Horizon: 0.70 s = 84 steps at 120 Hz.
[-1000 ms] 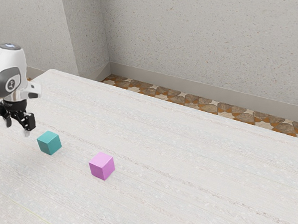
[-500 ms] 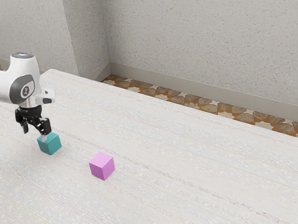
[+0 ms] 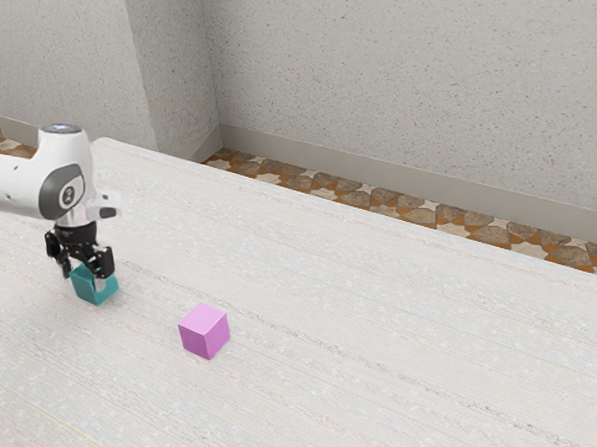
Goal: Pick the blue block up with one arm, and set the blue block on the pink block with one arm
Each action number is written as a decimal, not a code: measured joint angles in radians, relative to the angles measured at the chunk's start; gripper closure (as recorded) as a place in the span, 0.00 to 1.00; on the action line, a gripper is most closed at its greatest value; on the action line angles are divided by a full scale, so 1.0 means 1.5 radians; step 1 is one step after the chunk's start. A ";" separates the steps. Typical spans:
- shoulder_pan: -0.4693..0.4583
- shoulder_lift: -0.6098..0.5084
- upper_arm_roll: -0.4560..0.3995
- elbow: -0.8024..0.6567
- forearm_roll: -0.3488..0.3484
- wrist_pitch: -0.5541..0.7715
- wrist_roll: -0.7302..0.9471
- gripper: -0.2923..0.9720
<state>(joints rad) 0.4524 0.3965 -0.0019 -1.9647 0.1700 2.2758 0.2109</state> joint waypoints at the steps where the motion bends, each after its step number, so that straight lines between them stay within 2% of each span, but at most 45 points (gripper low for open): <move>1: 0.000 0.001 0.000 0.001 0.000 0.000 0.000 0.31; 37: 0.003 0.022 -0.008 0.026 0.003 0.000 -0.007 0.46; 50: 0.004 0.022 -0.013 0.027 0.008 -0.001 -0.012 0.48; 84: 0.037 -0.088 -0.132 -0.010 0.019 -0.049 -0.029 0.56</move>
<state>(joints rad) 0.5081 0.2649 -0.1995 -1.9799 0.1986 2.2026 0.1677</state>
